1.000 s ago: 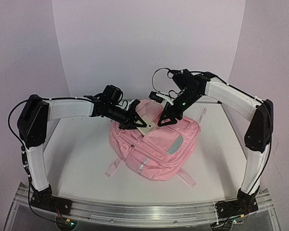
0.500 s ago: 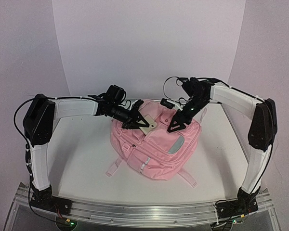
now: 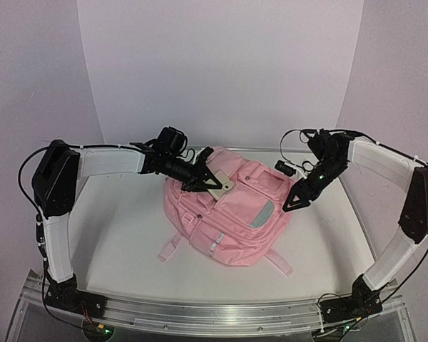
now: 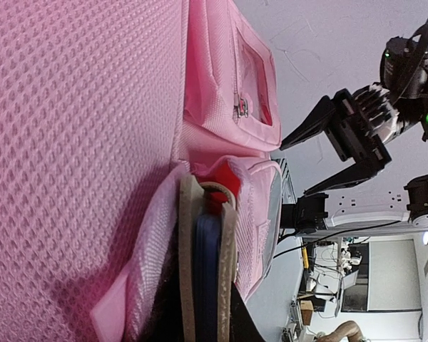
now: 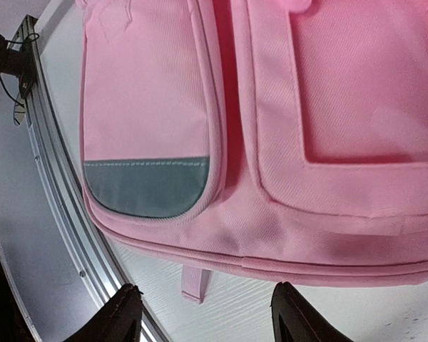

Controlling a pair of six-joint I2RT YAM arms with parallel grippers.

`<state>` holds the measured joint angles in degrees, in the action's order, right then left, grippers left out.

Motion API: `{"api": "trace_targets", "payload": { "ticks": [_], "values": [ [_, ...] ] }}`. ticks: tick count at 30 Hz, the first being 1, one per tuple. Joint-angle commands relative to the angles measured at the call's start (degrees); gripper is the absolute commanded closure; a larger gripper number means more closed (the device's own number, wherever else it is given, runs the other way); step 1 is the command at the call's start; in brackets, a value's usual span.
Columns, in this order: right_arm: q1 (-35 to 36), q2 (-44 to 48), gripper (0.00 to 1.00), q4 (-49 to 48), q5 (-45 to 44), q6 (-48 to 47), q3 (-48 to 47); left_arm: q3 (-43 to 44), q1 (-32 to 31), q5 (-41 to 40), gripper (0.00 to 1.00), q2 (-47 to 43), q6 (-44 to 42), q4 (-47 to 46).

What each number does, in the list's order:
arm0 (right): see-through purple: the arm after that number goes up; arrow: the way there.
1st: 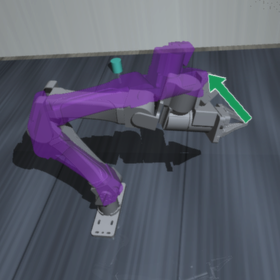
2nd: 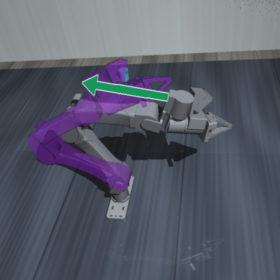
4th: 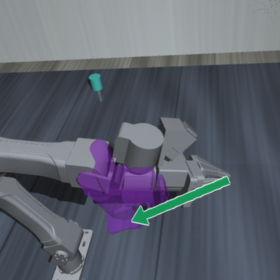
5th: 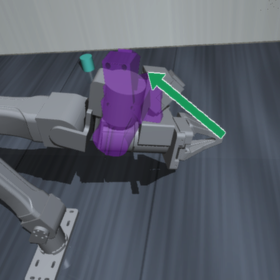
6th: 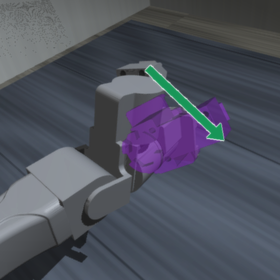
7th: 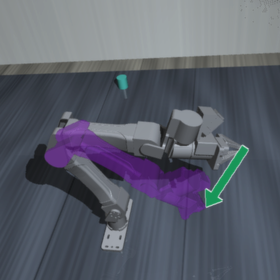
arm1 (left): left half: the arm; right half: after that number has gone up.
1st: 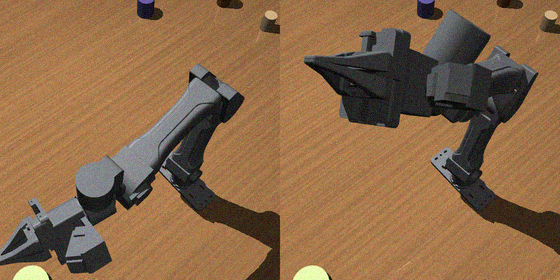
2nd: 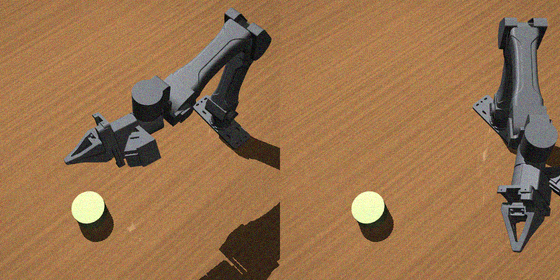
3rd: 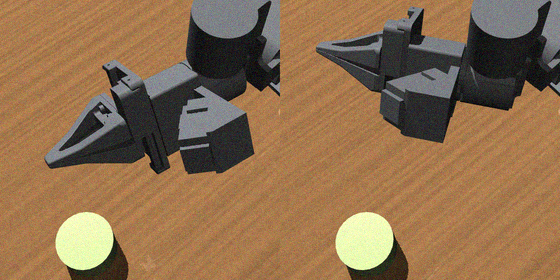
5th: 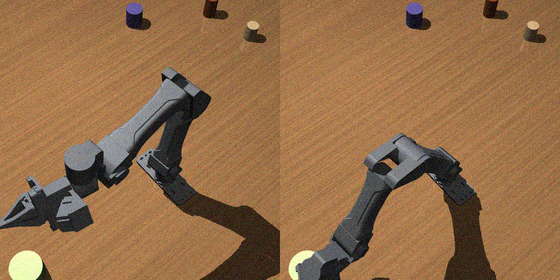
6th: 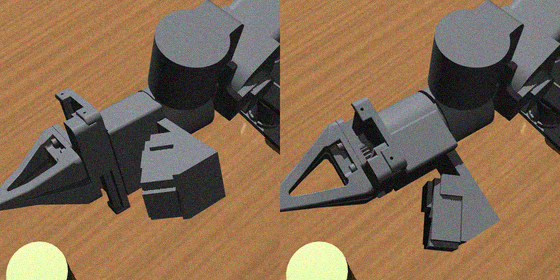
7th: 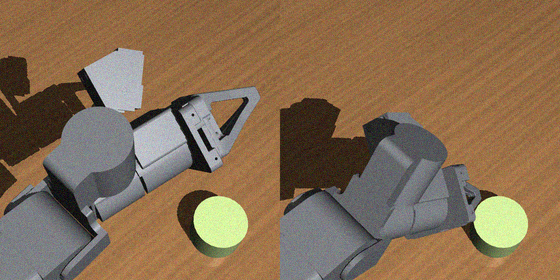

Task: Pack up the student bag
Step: Place the personal item in the student bag.

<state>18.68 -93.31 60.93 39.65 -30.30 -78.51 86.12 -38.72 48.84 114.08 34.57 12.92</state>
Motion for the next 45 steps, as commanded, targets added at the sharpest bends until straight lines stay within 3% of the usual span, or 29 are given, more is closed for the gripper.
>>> {"api": "trace_targets", "payload": {
  "ticks": [1,9,13,17,20,22,26,30,33,39,42,45],
  "values": [
    [0.27,-2.12,0.4,1.19,3.97,-1.55,2.22,-2.31,-1.23,-7.99,1.0,3.58,-2.87,5.78],
    [0.61,-6.79,0.42,0.47,5.44,-1.93,0.86,6.18,-1.11,-19.7,1.0,4.18,-17.18,22.98],
    [0.59,-8.84,0.43,-0.35,5.65,-1.96,0.18,6.86,0.37,-9.09,1.0,5.82,-23.8,24.26],
    [0.59,-9.85,0.44,-1.47,6.31,-1.45,-0.29,4.35,0.15,1.17,1.0,6.62,-19.97,16.86],
    [0.8,-10.33,0.44,-2.58,6.65,-0.56,-0.82,0.68,-0.72,5.96,1.0,4.59,-14.61,8.21],
    [1.02,-10.67,0.45,-2.95,6.8,-0.29,-1.48,1.37,-2.21,6.8,1.0,4.51,-13.65,7.46],
    [1.48,-11.1,0.45,-3.53,7.46,0.66,-2.52,8.63,-6.66,2.49,1.0,7.33,-17.32,15.66],
    [1.66,-10.77,0.45,-3.97,8.18,1.31,-1.92,6.51,-6.35,-4.12,0.99,5.81,-12.2,11.14],
    [1.69,-10.07,0.46,-4.14,8.13,1.38,-1.03,0.44,-4.63,-9.09,0.87,1.8,-5.69,3.85],
    [1.68,-9.44,0.46,-4.6,7.62,1.61,0.16,-2.69,-4.57,-22.73,0.54,-5.57,-4.52,6.67],
    [1.64,-9.28,0.46,-4.93,7.73,1.78,0.58,-2.23,-4.52,-27.17,0.44,-7.32,-4.99,9.8],
    [1.66,-8.96,0.46,-5.33,7.97,1.92,1.45,-1.85,-4.56,-28.66,0.43,-7.8,-5.84,11.56]
  ]
}}
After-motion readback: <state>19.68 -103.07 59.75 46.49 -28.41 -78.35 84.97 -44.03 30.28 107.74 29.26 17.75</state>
